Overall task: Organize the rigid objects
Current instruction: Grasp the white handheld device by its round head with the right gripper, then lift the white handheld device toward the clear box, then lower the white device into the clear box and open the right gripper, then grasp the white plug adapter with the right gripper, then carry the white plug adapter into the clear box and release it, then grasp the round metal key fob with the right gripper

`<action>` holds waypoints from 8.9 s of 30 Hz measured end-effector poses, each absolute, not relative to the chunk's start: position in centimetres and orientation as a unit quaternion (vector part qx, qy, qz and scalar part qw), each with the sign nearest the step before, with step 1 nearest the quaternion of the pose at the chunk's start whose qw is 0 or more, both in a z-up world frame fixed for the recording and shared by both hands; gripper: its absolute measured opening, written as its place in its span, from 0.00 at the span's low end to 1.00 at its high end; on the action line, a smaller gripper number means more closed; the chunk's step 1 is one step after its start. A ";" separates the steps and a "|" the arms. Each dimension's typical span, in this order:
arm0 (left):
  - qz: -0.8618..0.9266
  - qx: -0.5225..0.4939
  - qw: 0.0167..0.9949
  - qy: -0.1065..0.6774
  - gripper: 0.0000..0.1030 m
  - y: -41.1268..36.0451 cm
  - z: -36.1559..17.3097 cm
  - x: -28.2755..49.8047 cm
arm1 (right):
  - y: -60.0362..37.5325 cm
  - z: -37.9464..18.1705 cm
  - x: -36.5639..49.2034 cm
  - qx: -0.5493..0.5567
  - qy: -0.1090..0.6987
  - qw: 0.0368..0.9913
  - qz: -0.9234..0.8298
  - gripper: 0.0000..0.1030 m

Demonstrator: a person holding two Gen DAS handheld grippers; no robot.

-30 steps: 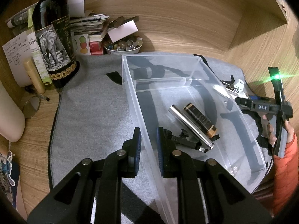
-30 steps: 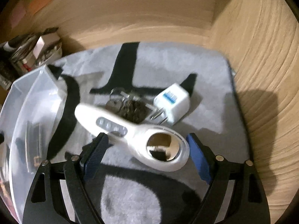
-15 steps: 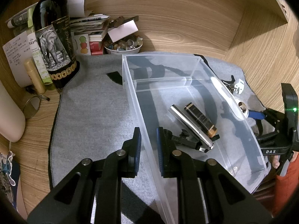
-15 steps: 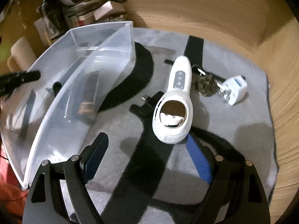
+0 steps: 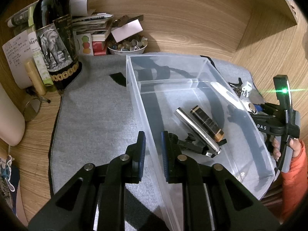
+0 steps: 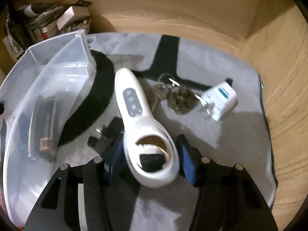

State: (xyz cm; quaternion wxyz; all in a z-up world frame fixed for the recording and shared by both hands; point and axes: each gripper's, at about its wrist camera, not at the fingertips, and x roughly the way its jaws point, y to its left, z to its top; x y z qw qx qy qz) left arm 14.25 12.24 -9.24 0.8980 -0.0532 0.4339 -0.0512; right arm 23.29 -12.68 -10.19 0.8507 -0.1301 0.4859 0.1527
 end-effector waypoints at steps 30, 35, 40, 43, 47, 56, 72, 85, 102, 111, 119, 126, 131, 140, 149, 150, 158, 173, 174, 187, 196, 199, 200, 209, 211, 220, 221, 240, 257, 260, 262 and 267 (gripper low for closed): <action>-0.050 -0.053 0.898 0.434 0.15 12.3 -9.3 14.4 | -12.7 0.4 18.6 -0.096 0.322 0.929 0.155 0.37; -0.050 -0.053 0.898 0.434 0.15 12.3 -9.3 14.4 | -12.0 2.6 17.5 -0.090 0.290 0.938 0.168 0.37; -0.050 -0.053 0.898 0.434 0.15 12.3 -9.3 14.4 | -10.3 4.5 16.4 -0.086 0.258 0.942 0.199 0.37; -0.050 -0.053 0.898 0.434 0.15 12.3 -9.3 14.4 | -8.9 4.9 15.8 -0.094 0.246 0.939 0.223 0.37; -0.050 -0.054 0.898 0.434 0.15 12.2 -9.3 14.4 | -6.7 4.7 15.2 -0.104 0.240 0.931 0.253 0.37; -0.051 -0.051 0.898 0.435 0.15 12.1 -9.2 14.5 | -1.9 0.5 16.0 -0.138 0.289 0.902 0.290 0.37; -0.052 -0.054 0.898 0.434 0.15 12.1 -9.3 14.5 | -0.4 -4.9 17.6 -0.183 0.386 0.857 0.288 0.37; -0.053 -0.057 0.897 0.435 0.15 12.2 -9.3 14.5 | 0.5 -6.3 16.9 -0.237 0.399 0.838 0.288 0.37; -0.052 -0.054 0.897 0.435 0.15 12.1 -9.3 14.5 | -2.5 -0.9 16.7 -0.171 0.331 0.888 0.270 0.72; -0.053 -0.055 0.897 0.435 0.15 12.1 -9.3 14.6 | -8.3 1.6 20.3 -0.109 0.318 0.924 0.183 0.72; -0.052 -0.054 0.897 0.435 0.15 12.1 -9.3 14.5 | -13.9 -0.3 24.0 -0.066 0.357 0.927 0.094 0.72; -0.052 -0.054 0.898 0.435 0.15 12.2 -9.3 14.5 | -16.8 -4.3 27.5 -0.037 0.411 0.910 0.047 0.72; -0.052 -0.055 0.898 0.434 0.15 12.3 -9.3 14.4 | -18.5 -6.7 29.4 -0.021 0.437 0.899 0.018 0.72; -0.050 -0.049 0.898 0.434 0.15 12.1 -9.4 14.3 | -19.9 -9.3 30.2 0.022 0.475 0.879 0.029 0.42; -0.050 -0.050 0.898 0.434 0.15 12.0 -9.4 14.3 | -18.8 -7.5 28.6 -0.005 0.442 0.897 0.025 0.42; -0.050 -0.050 0.898 0.434 0.15 12.0 -9.4 14.3 | -18.5 -7.1 28.4 -0.006 0.438 0.899 0.028 0.42; -0.050 -0.051 0.898 0.434 0.15 11.9 -9.4 14.3 | -16.2 -3.4 25.8 -0.029 0.397 0.914 0.074 0.42; -0.050 -0.057 0.897 0.435 0.15 12.1 -9.3 14.3 | -8.5 0.4 22.0 -0.079 0.339 0.919 0.185 0.42; -0.050 -0.057 0.897 0.435 0.15 12.1 -9.3 14.3 | -8.0 0.5 21.8 -0.084 0.337 0.918 0.193 0.42; -0.050 -0.057 0.898 0.434 0.15 12.2 -9.3 14.3 | -2.2 -1.1 19.7 -0.146 0.352 0.886 0.265 0.42; -0.050 -0.057 0.898 0.434 0.15 12.2 -9.2 14.3 | 1.1 -4.5 19.1 -0.192 0.395 0.847 0.298 0.42; -0.050 -0.056 0.898 0.434 0.15 12.2 -9.2 14.3 | 1.6 -5.1 19.2 -0.207 0.409 0.835 0.305 0.42; -0.050 -0.056 0.898 0.434 0.15 12.2 -9.2 14.3 | 1.8 -5.3 19.3 -0.213 0.414 0.830 0.307 0.42; -0.049 -0.056 0.898 0.434 0.15 12.2 -9.2 14.3 | 2.5 -6.5 19.4 -0.237 0.437 0.813 0.302 0.43; -0.049 -0.056 0.898 0.434 0.15 12.1 -9.2 14.3 | 2.5 -6.4 19.3 -0.242 0.433 0.815 0.301 0.43; -0.049 -0.054 0.897 0.435 0.15 12.2 -9.2 14.3 | 1.7 -4.6 18.7 -0.227 0.403 0.834 0.301 0.58; -0.049 -0.054 0.897 0.435 0.15 12.2 -9.2 14.3 | 1.6 -4.3 18.7 -0.224 0.399 0.837 0.300 0.58; -0.049 -0.055 0.898 0.435 0.15 12.2 -9.2 14.4 | -9.2 2.0 23.0 -0.100 0.335 0.924 0.151 0.81; -0.049 -0.054 0.898 0.435 0.15 12.1 -9.2 14.4 | -15.0 -7.0 27.8 -0.064 0.449 0.888 0.079 0.65; -0.049 -0.054 0.898 0.435 0.15 12.2 -9.2 14.4 | -14.9 -8.0 28.3 -0.059 0.465 0.880 0.082 0.57; -0.049 -0.054 0.897 0.435 0.15 12.1 -9.2 14.4 | -15.0 -8.4 28.5 -0.058 0.468 0.878 0.078 0.53; -0.049 -0.054 0.898 0.435 0.15 12.2 -9.2 14.4 | -14.9 -8.8 28.9 -0.060 0.471 0.876 0.088 0.32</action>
